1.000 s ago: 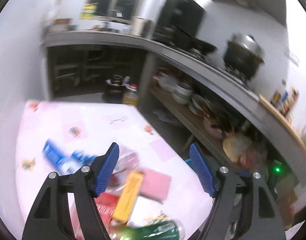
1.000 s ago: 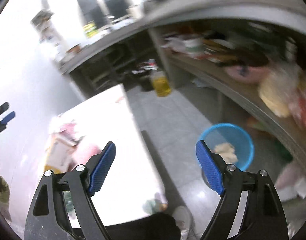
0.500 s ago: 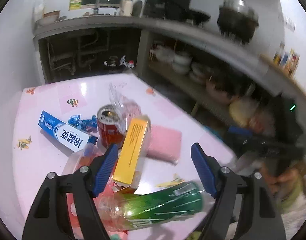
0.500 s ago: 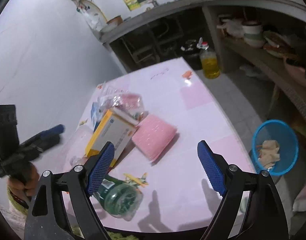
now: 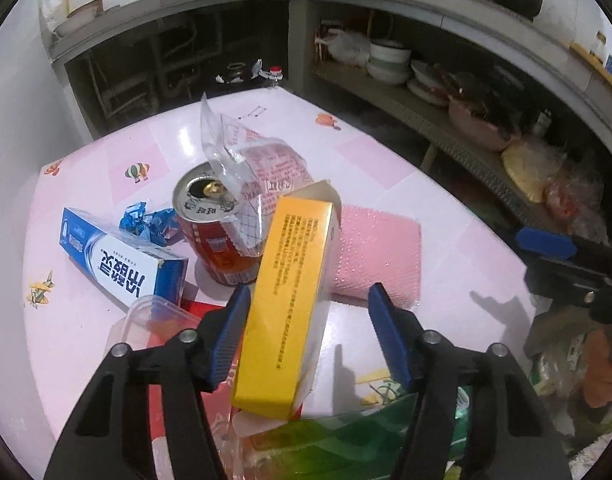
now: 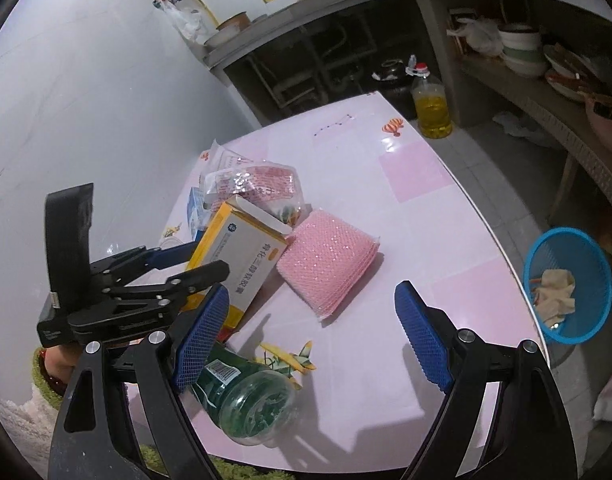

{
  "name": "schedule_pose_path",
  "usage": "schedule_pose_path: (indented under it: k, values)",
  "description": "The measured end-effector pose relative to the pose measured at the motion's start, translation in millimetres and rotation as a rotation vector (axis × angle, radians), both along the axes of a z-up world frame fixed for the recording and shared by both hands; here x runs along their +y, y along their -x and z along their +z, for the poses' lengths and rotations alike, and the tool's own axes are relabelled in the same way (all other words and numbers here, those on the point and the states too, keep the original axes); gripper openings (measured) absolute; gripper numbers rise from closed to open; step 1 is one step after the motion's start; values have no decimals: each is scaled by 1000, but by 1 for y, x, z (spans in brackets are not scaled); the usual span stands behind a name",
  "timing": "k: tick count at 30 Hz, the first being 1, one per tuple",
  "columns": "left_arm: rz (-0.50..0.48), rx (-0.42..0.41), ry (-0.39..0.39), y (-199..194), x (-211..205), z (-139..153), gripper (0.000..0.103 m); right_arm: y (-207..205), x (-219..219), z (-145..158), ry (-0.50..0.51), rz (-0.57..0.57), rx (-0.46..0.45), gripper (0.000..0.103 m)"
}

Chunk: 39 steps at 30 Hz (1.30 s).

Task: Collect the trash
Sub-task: 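Grasp the yellow box with the left gripper while the right gripper grasps the pink sponge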

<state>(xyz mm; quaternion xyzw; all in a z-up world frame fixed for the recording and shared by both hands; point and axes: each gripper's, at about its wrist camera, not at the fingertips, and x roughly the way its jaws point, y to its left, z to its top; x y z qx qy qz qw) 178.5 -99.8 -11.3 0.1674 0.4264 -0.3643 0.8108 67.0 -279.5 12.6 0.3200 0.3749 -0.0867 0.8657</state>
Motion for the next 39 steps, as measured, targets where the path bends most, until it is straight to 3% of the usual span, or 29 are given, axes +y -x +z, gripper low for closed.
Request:
schedule_pose_path:
  k: [5,12,15,20,30,39]
  values:
    - [2,1,-41,-4,-2,-8,48,2,-1,0,-5,0,-3,81]
    - [3,-4,-34,-7,3,-7,31,-3,-1,-1,18,14,5,81]
    - [4,-5,-30,-7,4,-7,31,-15,-1,-2,77,74,6,83]
    - [10,-10,-11,-5,9,-3,30,-53,4,-18,208,238,54,95]
    - [24,-22,54,-1,22,13,30,-109,15,-50,313,513,126,95]
    - [56,-13,85,-2,27,16,30,-123,21,-78,322,581,226,95]
